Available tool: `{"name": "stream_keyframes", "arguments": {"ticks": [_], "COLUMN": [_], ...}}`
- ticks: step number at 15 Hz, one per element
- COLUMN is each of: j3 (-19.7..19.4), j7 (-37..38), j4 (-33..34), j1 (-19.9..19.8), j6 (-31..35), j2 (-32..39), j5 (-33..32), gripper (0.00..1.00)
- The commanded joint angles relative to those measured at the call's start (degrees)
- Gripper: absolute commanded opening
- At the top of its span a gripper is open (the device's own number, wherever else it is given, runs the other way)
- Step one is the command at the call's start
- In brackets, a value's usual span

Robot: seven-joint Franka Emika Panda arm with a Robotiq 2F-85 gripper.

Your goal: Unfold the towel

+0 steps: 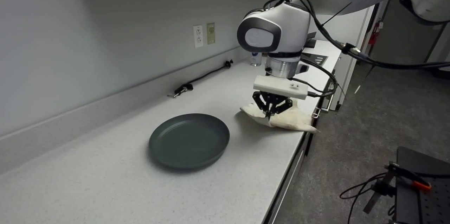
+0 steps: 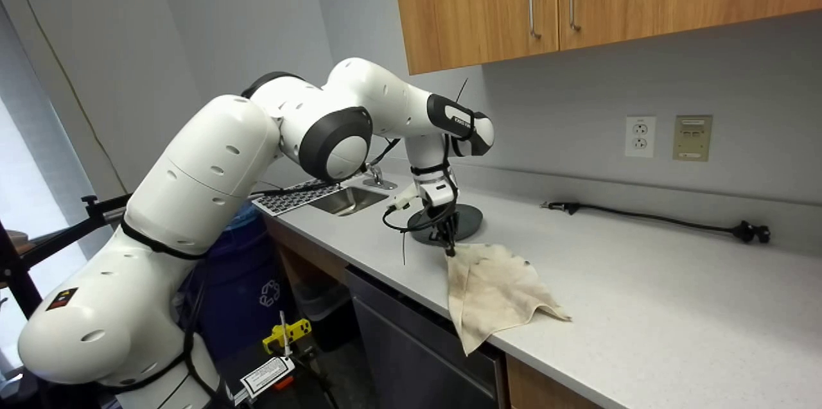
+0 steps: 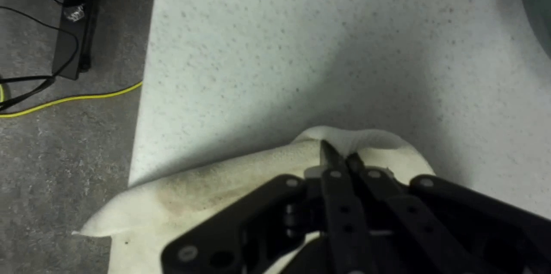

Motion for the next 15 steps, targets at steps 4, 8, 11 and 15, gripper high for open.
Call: {"name": "stream_keyframes", "arguments": {"ticks": [4, 8, 11, 15], "j3": [3.27, 4.86, 6.08, 2.64], "j7": [-0.03, -0.15, -0.41, -1.55], "j4": [-3.37, -3.66, -4.03, -4.01], "j1": [1.01, 0.70, 0.12, 1.71], "j6": [2.33, 3.01, 3.22, 2.03], "j2": [0.29, 0.78, 0.82, -0.41], "j5": [0.29, 0.29, 0.30, 0.50], "gripper": [0.29, 0.58, 0.80, 1.00]}}
